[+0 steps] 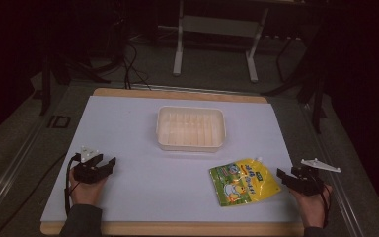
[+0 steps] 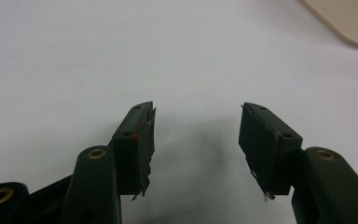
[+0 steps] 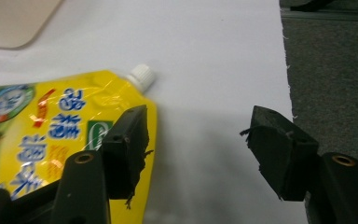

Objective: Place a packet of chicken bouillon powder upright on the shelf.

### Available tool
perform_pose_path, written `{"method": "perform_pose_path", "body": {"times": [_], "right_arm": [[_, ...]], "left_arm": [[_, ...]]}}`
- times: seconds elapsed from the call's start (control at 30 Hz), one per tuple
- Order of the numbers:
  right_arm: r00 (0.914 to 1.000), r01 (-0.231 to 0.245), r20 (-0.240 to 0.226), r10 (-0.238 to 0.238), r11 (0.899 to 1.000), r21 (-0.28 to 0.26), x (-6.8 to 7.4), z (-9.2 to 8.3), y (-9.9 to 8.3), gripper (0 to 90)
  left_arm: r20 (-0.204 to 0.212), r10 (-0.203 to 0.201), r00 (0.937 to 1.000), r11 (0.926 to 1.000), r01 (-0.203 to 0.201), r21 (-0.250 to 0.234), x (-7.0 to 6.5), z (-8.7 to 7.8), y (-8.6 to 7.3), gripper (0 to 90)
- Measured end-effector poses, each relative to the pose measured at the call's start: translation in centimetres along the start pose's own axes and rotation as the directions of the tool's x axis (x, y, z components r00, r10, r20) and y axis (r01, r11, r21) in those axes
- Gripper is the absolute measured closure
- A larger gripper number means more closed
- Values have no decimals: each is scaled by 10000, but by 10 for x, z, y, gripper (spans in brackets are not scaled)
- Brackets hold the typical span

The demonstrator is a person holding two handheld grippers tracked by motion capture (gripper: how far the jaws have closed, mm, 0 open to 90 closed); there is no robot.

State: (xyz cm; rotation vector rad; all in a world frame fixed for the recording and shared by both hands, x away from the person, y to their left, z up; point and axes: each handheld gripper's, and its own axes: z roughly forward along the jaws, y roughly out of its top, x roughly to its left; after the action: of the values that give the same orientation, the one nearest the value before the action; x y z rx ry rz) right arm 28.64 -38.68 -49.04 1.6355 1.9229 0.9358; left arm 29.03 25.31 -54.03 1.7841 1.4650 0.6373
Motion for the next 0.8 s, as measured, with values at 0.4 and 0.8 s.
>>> {"method": "perform_pose_path", "body": {"times": [0.4, 0.8], "right_arm": [[9867, -393, -1573, 407, 9992, 122, -3, -24, -20, 355], [9781, -300, -2050, 371, 9988, 379, 7, -21, -36, 331]], "left_arm": [[-122, 356, 9993, 9993, -355, 102, -4, 1, 0, 441], [-139, 400, 9991, 9991, -398, 155, -4, 1, 0, 439]]}}
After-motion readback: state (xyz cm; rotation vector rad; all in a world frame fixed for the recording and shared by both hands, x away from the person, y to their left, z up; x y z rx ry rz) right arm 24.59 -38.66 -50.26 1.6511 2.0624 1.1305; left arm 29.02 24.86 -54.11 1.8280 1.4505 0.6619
